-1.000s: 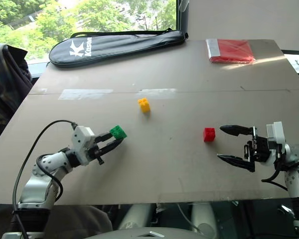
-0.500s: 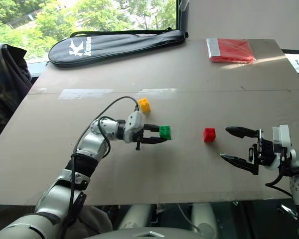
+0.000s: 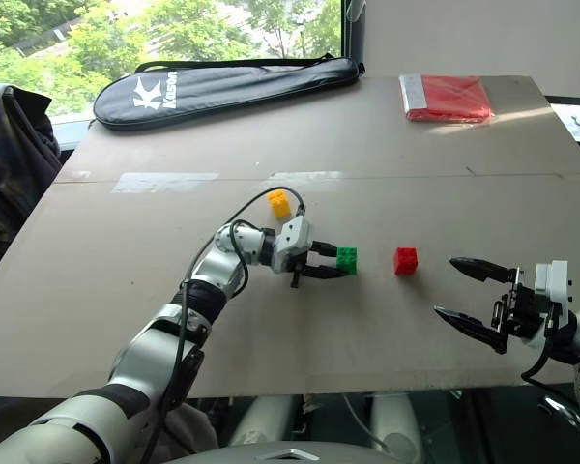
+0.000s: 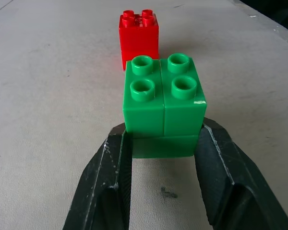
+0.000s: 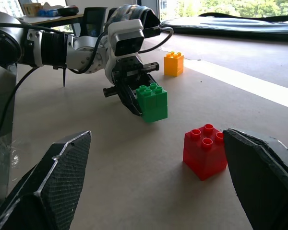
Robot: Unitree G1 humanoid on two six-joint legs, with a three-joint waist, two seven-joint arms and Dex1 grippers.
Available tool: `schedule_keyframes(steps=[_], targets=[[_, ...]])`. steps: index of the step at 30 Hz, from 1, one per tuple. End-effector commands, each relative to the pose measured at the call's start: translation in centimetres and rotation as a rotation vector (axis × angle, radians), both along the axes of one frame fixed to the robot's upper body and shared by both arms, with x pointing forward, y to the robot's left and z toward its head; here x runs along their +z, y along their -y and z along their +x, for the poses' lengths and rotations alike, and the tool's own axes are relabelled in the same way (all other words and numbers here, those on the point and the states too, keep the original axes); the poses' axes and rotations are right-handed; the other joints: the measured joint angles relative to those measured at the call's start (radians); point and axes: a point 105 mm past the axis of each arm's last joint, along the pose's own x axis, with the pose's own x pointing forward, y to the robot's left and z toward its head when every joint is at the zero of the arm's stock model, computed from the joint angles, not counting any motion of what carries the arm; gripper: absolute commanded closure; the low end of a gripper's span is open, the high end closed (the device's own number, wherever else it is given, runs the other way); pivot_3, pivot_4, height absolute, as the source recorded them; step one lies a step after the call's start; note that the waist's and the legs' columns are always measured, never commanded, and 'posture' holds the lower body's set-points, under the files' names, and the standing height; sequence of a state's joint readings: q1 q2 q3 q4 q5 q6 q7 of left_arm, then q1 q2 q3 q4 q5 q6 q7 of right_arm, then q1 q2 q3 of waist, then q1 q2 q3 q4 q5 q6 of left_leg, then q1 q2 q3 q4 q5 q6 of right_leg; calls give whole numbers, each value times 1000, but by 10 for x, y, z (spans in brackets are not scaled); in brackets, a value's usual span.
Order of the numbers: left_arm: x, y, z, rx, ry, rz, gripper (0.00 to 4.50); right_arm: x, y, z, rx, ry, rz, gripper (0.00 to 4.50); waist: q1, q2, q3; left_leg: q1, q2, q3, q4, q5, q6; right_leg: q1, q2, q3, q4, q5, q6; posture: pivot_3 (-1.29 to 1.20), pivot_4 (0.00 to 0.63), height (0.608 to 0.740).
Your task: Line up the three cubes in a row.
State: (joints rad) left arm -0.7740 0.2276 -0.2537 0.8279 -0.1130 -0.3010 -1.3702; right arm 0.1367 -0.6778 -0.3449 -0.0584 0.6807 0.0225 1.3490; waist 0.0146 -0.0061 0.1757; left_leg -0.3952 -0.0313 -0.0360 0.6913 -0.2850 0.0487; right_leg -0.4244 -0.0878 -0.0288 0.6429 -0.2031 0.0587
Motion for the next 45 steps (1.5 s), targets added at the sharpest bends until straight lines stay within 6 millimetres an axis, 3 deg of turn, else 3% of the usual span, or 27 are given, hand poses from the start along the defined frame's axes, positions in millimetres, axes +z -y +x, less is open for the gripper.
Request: schedule_keyframes(steps=[1, 25, 26, 30, 31, 37, 42, 45], targets=[[7, 9, 2, -9, 34, -16, 3273, 6, 7, -1, -37, 46, -18, 0, 0, 0, 0, 0, 0, 0, 0, 0, 0, 0, 0, 0, 0, 0, 0, 0, 150, 694], [0, 14, 11, 36, 31, 26, 3273, 0, 9, -2, -52, 60, -34, 0, 0, 0, 0, 0, 0, 0, 2, 0, 0, 0, 0, 0, 1, 0, 1, 0, 150, 694], [0, 14, 12, 40, 35, 25, 2229, 0, 9, -2, -50, 61, -33, 0, 0, 0, 0, 0, 0, 0, 3, 0, 0, 0, 0, 0, 1, 0, 1, 0, 150, 694], [3, 14, 11, 31, 63, 23, 338, 0, 8, -2, -43, 61, -32, 0, 0, 0, 0, 0, 0, 0, 4, 0, 0, 1, 0, 0, 2, 0, 1, 0, 150, 694], [5, 13, 11, 29, 60, 18, 47, 0, 9, -2, -42, 60, -31, 0, 0, 0, 0, 0, 0, 0, 4, 0, 0, 1, 0, 0, 2, 0, 1, 0, 150, 694], [28, 3, 14, 47, 93, -43, 47, -2, 8, -2, -35, 58, -29, 0, -2, 0, 0, -1, 0, 0, 4, 0, 0, 1, 0, 0, 2, 0, 1, 0, 150, 694], [68, -14, 6, 99, 164, -184, 47, 2, 4, 0, -19, 67, -14, 0, -2, 0, 0, 0, 0, 0, 5, 0, 0, 0, 0, 1, 2, 1, 1, 0, 150, 694], [92, -29, 7, 226, 176, -319, 47, 4, 4, 3, -27, 74, 9, 0, -1, 0, 0, -1, 1, -1, 5, 0, 0, 1, 0, 1, 2, 1, 1, 0, 150, 694]])
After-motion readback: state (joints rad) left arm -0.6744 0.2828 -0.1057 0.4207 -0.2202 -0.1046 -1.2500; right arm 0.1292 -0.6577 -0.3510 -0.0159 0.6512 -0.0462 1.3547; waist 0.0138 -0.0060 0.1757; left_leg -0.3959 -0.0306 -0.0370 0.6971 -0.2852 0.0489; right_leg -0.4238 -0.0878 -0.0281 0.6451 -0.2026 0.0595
